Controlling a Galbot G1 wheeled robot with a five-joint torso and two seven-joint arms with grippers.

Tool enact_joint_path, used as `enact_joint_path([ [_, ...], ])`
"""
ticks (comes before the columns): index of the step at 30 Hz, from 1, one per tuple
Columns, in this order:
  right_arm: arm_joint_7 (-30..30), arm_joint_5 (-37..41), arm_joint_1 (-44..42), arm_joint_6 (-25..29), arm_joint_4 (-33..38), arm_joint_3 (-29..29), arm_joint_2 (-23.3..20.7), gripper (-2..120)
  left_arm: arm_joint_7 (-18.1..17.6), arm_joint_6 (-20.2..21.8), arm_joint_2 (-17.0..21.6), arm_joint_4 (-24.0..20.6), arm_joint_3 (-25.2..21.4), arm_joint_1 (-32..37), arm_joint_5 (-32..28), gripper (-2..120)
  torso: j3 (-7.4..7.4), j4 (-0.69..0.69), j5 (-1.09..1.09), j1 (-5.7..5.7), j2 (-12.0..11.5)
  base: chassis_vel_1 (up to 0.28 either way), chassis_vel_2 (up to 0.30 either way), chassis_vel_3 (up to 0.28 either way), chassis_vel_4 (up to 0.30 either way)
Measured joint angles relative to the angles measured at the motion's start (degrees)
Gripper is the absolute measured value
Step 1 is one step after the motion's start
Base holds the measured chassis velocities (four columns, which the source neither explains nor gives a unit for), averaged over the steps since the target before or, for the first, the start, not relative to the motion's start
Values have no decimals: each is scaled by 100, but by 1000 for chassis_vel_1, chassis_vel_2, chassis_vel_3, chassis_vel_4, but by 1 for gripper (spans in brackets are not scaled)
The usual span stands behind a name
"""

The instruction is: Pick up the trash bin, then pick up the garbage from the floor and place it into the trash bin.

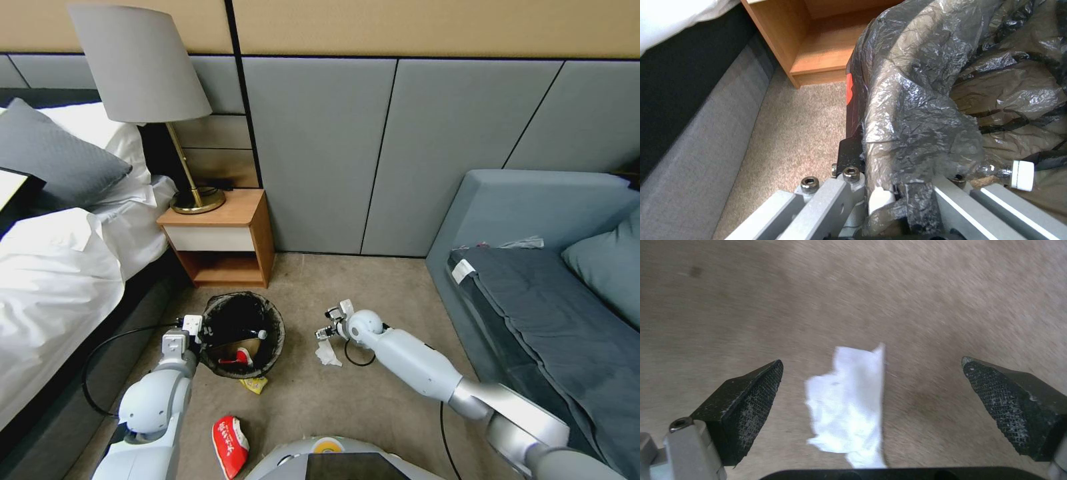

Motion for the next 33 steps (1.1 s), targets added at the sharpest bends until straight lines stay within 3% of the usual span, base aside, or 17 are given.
enact_joint_path([
  [6,901,814,-47,3,-117,-132,71,100,4,0,-5,53,10,-26,0,0,0,0,1,0,0,0,0,0,0],
  [33,356,74,-178,5,-344,-432,13,100,17,0,-35,121,3,-61,0,0,0,0,1,0,0,0,0,0,0],
])
